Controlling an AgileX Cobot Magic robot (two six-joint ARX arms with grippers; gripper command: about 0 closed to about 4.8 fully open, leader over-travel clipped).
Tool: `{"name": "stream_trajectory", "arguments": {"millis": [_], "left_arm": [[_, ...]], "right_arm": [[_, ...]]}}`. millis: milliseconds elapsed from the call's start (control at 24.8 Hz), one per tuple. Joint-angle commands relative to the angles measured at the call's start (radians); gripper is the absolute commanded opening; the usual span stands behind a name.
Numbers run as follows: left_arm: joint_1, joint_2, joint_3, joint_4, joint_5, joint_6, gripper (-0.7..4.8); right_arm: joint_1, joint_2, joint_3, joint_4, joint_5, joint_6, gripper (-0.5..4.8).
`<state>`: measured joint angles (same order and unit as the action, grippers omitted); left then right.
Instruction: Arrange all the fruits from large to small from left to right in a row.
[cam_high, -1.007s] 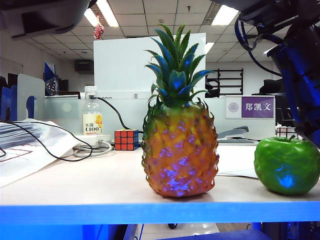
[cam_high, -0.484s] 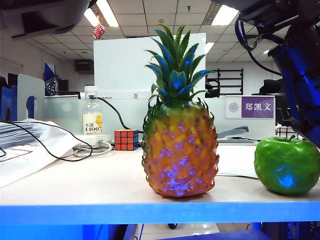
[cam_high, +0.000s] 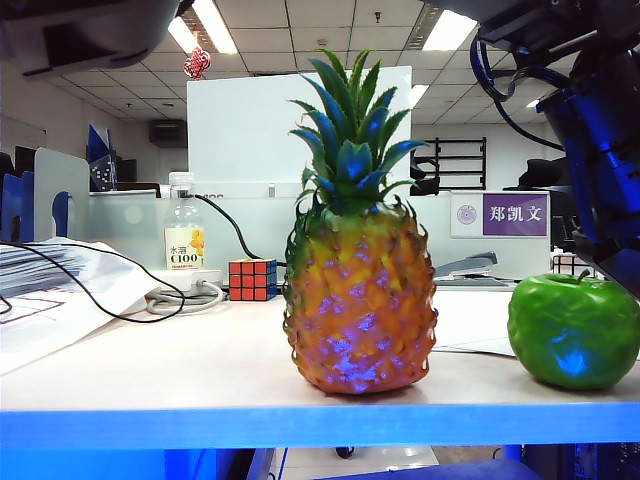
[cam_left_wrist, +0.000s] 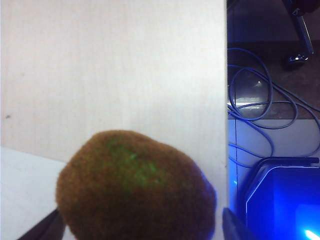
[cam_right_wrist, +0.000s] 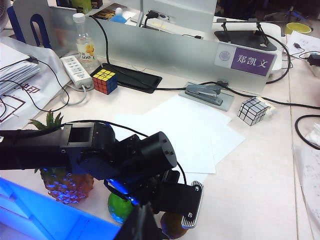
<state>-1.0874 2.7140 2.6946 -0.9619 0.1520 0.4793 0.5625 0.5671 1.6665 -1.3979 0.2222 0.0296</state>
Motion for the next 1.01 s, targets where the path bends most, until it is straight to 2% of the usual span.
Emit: {"name": "stream_trajectory", "arguments": {"millis": [40, 81, 201, 484, 725, 846, 887, 927, 967, 1007], "left_arm": [[-0.001, -0.006, 0.007, 0.039, -0.002, 0.003, 4.09], [0.000, -0.007, 0.007, 0.047, -0.002, 0.003, 4.10], [0.005, -0.011, 0.021, 0.083, -0.002, -0.024, 4.69], [0.017, -0.064, 0.037, 0.115, -0.016, -0.031, 4.69], [0.044, -0.180, 0.037, 0.179, -0.101, -0.035, 4.67], [0.068, -0.284, 0.037, 0.187, -0.208, -0.034, 4.59], [0.068, -0.311, 0.037, 0.185, -0.234, -0.028, 4.33], [0.072, -0.363, 0.037, 0.184, -0.275, -0.018, 3.40], [0.080, -0.391, 0.037, 0.184, -0.290, -0.015, 2.93], [0.079, -0.450, 0.037, 0.183, -0.318, -0.011, 2.11]], "right_arm": [[-0.001, -0.001, 0.003, 0.013, 0.004, 0.001, -0.05], [-0.001, -0.001, 0.003, 0.013, 0.004, 0.001, -0.05], [-0.001, -0.001, 0.003, 0.013, 0.005, 0.001, -0.05], [-0.001, -0.004, 0.003, 0.013, 0.005, 0.005, -0.05], [-0.002, -0.029, 0.003, 0.013, 0.007, 0.034, -0.05], [-0.002, -0.061, 0.000, 0.013, 0.002, 0.051, -0.05], [-0.002, -0.068, 0.000, 0.013, 0.002, 0.051, -0.05], [-0.002, -0.091, -0.010, 0.013, 0.000, 0.056, -0.05], [-0.003, -0.102, -0.018, 0.013, -0.004, 0.062, -0.05], [-0.003, -0.135, -0.044, 0.013, -0.021, 0.078, -0.05]]}}
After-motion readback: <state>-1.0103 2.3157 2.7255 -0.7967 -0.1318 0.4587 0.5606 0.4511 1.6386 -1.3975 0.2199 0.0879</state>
